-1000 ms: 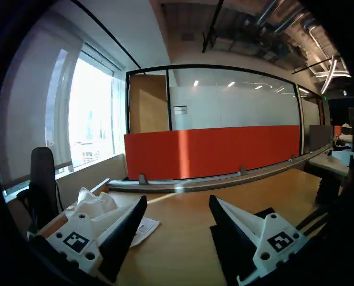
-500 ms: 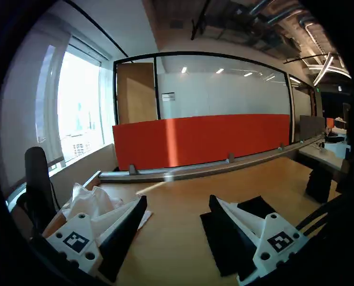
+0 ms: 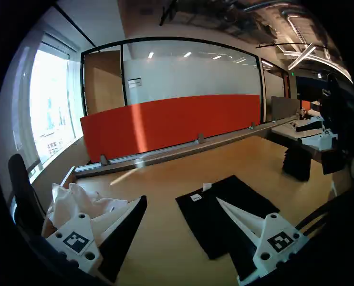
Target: Fold towel
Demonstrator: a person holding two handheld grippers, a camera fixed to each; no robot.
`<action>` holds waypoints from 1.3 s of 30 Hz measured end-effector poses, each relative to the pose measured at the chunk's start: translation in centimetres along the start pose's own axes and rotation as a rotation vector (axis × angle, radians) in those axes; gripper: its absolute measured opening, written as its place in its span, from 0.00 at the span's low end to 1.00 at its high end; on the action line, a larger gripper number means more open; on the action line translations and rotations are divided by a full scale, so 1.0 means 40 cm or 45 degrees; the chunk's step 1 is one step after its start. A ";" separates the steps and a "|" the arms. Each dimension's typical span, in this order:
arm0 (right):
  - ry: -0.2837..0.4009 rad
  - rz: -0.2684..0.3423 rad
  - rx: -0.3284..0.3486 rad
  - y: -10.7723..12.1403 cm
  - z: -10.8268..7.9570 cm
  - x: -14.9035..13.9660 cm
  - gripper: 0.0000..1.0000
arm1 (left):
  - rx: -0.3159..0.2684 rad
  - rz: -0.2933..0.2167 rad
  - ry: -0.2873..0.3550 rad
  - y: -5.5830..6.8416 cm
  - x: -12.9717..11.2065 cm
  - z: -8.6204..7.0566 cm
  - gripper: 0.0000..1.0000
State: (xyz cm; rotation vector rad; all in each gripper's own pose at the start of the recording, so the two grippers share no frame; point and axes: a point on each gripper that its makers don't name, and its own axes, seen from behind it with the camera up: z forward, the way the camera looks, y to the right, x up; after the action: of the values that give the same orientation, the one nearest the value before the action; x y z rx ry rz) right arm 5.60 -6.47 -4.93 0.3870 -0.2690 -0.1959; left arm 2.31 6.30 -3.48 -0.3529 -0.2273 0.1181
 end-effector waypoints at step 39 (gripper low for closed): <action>-0.406 -0.098 0.283 -0.165 0.157 -0.423 1.00 | -0.285 0.130 -0.362 0.193 -0.387 0.126 0.97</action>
State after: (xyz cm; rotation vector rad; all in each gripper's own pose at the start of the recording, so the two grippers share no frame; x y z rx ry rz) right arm -13.15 -10.60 -5.67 0.5881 -0.5933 -0.3050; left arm -14.48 12.76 -4.70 -0.5714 -0.5066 0.2449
